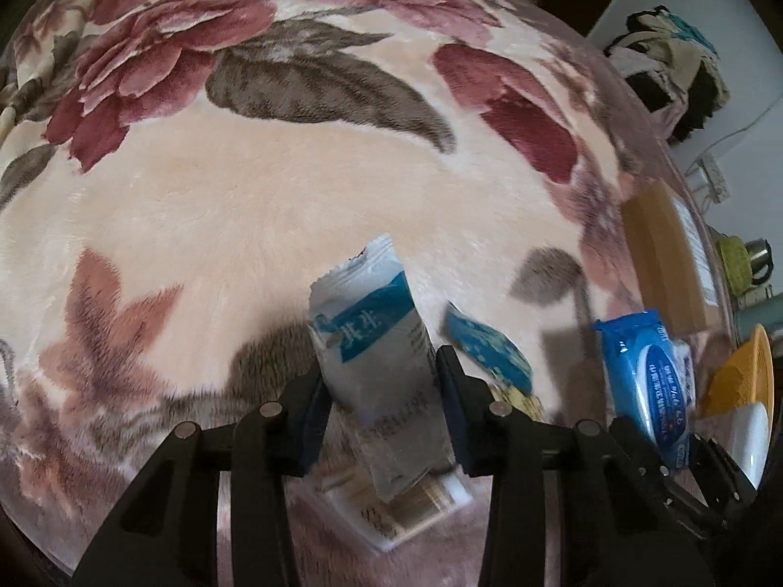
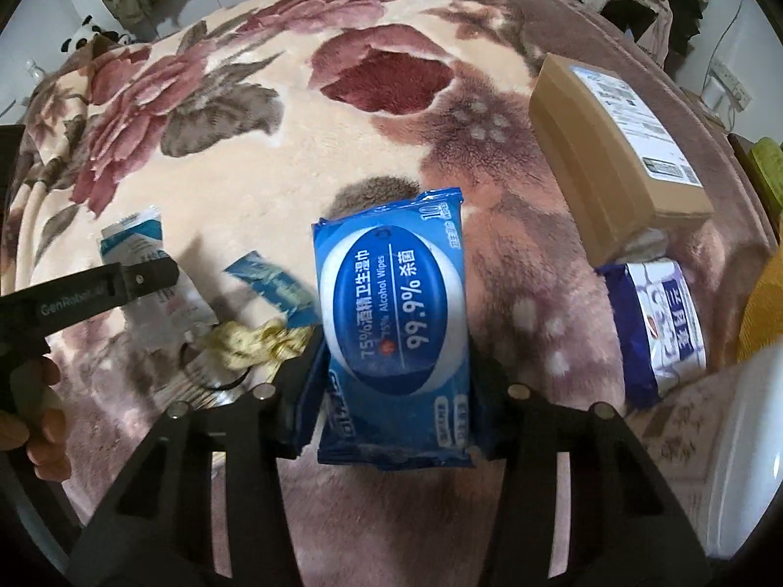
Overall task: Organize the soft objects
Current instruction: 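Carry the tissue pack with the left gripper while the right gripper carries the wipes pack to the basket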
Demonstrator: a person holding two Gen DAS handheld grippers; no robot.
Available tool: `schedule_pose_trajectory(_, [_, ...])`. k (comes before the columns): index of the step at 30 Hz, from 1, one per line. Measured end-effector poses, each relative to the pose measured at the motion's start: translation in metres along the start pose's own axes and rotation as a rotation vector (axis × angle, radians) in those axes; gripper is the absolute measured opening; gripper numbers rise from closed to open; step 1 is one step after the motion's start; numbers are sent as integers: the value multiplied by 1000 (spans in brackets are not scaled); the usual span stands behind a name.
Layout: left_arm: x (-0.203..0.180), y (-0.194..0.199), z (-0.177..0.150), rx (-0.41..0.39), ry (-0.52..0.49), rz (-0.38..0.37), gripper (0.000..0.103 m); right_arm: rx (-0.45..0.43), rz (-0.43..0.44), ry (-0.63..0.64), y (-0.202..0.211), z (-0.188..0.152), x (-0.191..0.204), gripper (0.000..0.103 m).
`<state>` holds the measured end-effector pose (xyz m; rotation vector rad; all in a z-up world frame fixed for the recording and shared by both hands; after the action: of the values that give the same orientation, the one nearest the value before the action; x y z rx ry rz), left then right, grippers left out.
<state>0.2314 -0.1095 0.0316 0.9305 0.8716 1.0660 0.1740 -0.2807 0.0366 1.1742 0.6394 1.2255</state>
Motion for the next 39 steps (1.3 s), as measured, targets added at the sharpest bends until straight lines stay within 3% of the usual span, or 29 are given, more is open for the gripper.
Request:
schedule_pose_trajectory(22, [-77, 81, -60, -29, -195, -49, 42, -37, 77, -54, 89, -63, -7, 49])
schedule_pose_trajectory(39, [-136, 102, -105, 1, -308, -86, 42, -88, 82, -115, 138, -85, -46, 50])
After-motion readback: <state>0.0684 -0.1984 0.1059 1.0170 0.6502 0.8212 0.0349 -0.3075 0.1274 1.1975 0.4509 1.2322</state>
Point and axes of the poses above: each gripper's, at about its wrist camera, not at the fingertips, and y roughly against the way its jaws point, x to its left, z to its top, the point moved 8 cm from there along -y, roughly the way its jaws point, and after that the axes turned 10 degrees about -y, right-handed, at the moved point
